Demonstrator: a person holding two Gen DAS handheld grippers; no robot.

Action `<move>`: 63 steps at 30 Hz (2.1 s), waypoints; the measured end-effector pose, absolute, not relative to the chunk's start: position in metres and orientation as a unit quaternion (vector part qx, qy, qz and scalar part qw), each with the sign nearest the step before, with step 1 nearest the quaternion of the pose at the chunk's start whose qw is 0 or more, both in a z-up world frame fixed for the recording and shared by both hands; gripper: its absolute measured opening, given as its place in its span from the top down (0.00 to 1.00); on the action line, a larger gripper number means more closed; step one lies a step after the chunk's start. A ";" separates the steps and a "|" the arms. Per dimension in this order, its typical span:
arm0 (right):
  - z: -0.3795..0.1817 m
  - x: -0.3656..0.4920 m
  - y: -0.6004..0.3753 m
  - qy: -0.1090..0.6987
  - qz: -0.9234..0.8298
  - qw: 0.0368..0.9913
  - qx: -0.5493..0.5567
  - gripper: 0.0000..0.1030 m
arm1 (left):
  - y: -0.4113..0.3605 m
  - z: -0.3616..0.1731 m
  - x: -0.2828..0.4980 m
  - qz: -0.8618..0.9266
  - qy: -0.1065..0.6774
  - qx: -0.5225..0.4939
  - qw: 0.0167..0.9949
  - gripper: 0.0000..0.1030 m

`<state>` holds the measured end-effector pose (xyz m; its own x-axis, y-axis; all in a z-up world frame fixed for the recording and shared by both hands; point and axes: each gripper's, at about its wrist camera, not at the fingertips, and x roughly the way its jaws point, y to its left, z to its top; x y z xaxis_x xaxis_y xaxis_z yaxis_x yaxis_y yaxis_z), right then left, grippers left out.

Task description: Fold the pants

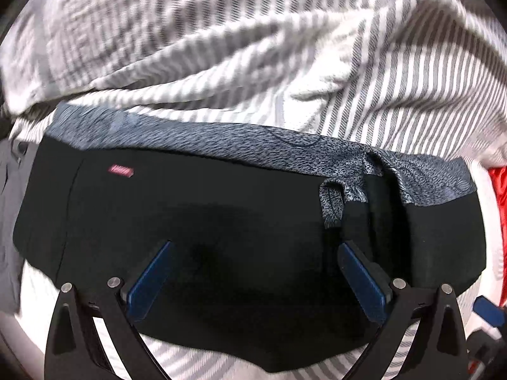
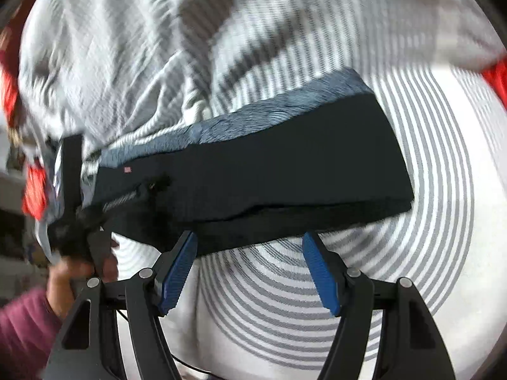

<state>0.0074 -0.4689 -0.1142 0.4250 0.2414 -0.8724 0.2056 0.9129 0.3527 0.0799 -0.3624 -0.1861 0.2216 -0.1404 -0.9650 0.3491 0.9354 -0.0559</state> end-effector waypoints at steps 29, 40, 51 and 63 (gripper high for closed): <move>-0.135 0.031 -0.368 0.536 0.119 0.827 -0.123 0.88 | -0.412 -0.233 0.110 -0.144 0.579 0.187 0.780 0.00; -0.119 0.014 -0.385 0.530 0.124 0.837 -0.053 0.47 | -0.404 -0.203 0.101 -0.170 0.590 0.128 0.779 0.00; -0.101 -0.010 -0.466 0.533 0.062 0.830 0.153 0.47 | -0.409 -0.207 0.123 -0.264 0.665 -0.074 0.695 0.29; -0.129 0.032 -0.516 0.528 0.006 0.811 0.252 0.47 | -0.449 -0.234 0.127 -0.300 0.681 -0.074 0.664 0.57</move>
